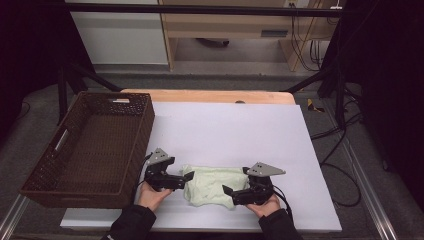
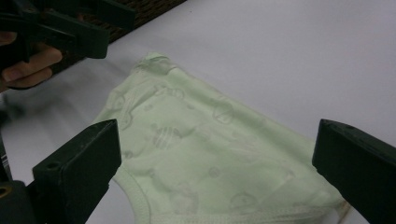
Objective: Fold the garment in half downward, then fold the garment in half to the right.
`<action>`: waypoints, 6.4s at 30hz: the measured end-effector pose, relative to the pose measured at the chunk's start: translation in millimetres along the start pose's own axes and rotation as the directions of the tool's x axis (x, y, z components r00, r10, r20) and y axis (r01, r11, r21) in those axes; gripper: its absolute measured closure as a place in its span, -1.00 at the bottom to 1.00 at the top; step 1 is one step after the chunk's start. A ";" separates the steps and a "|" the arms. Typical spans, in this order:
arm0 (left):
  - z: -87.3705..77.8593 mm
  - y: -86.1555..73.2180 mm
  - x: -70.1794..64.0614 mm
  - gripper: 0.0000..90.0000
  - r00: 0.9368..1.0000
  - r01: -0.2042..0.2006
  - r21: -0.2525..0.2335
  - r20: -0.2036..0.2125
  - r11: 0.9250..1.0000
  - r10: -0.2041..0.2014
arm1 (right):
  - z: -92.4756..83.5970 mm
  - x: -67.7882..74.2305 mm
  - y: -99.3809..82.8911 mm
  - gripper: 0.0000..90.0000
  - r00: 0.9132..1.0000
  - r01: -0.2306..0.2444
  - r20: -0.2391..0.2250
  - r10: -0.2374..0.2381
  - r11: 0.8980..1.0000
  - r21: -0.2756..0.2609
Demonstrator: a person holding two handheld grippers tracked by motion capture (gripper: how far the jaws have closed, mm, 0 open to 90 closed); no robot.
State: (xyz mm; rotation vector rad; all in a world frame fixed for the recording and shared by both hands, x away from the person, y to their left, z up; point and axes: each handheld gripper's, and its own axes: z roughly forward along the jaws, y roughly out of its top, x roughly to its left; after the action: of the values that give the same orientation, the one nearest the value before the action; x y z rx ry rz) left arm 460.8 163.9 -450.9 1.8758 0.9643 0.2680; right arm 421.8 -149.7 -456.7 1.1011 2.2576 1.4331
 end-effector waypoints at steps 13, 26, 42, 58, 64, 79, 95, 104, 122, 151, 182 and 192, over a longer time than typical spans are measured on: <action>16.7 -1.5 5.6 -0.93 1.000 0.008 0.031 -0.026 0.999 -0.008 | 7.3 11.7 -0.9 -0.96 0.999 0.018 -0.028 -0.018 1.000 0.008; 26.1 -6.7 11.6 -0.67 0.998 0.047 0.066 -0.047 0.997 -0.043 | 16.4 21.0 -2.2 -0.96 0.998 0.047 -0.043 -0.044 0.998 0.050; 38.4 -12.0 12.3 0.11 0.996 0.068 0.125 -0.064 0.990 -0.060 | 24.3 30.4 -3.8 -0.96 0.997 0.066 -0.054 -0.062 0.995 0.079; 43.7 -12.5 7.0 0.58 0.995 0.032 0.139 -0.098 0.990 -0.018 | 38.6 47.1 -1.5 -0.89 0.995 0.082 -0.071 -0.075 0.992 0.098; 45.4 -11.5 7.3 0.66 0.995 0.022 0.144 -0.097 0.989 -0.008 | 48.5 59.6 0.3 -0.86 0.993 0.099 -0.078 -0.091 0.989 0.109; 45.5 -11.8 7.6 0.69 0.995 0.015 0.146 -0.095 0.989 -0.001 | 69.4 86.6 0.9 -0.38 0.985 0.165 -0.081 -0.154 0.976 0.143; 45.6 -11.6 7.3 0.69 0.995 0.027 0.146 -0.098 0.989 -0.013 | 89.4 99.8 1.4 0.19 0.973 0.230 -0.036 -0.228 0.946 0.227; 45.6 -10.7 8.2 0.70 0.995 0.049 0.148 -0.097 0.988 -0.034 | 92.4 105.9 1.4 0.35 0.964 0.255 0.010 -0.265 0.936 0.242; 44.8 -10.5 8.0 0.73 0.992 0.090 0.139 -0.105 0.986 -0.076 | 89.6 104.2 1.0 0.85 0.962 0.247 0.057 -0.269 0.937 0.247; 22.7 13.9 -13.2 0.73 0.994 0.085 0.084 -0.083 0.993 -0.078 | 58.4 91.1 11.8 0.88 0.993 0.107 -0.062 -0.100 0.988 0.108; 55.3 41.5 -61.4 0.73 0.997 -0.016 0.196 -0.067 0.981 0.030 | 17.9 75.6 -5.2 0.88 0.999 0.003 -0.037 -0.003 1.000 0.008; 71.6 47.8 -78.2 0.73 0.996 -0.063 0.232 -0.052 0.971 0.077 | 0.9 64.9 -14.1 0.88 0.999 -0.038 -0.013 0.037 0.999 -0.023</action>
State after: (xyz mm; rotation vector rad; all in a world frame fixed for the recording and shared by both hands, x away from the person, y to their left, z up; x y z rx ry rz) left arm 472.8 50.1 -430.1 2.1271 1.0066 0.2655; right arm 371.4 -106.5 -457.5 1.1361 2.2349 1.4809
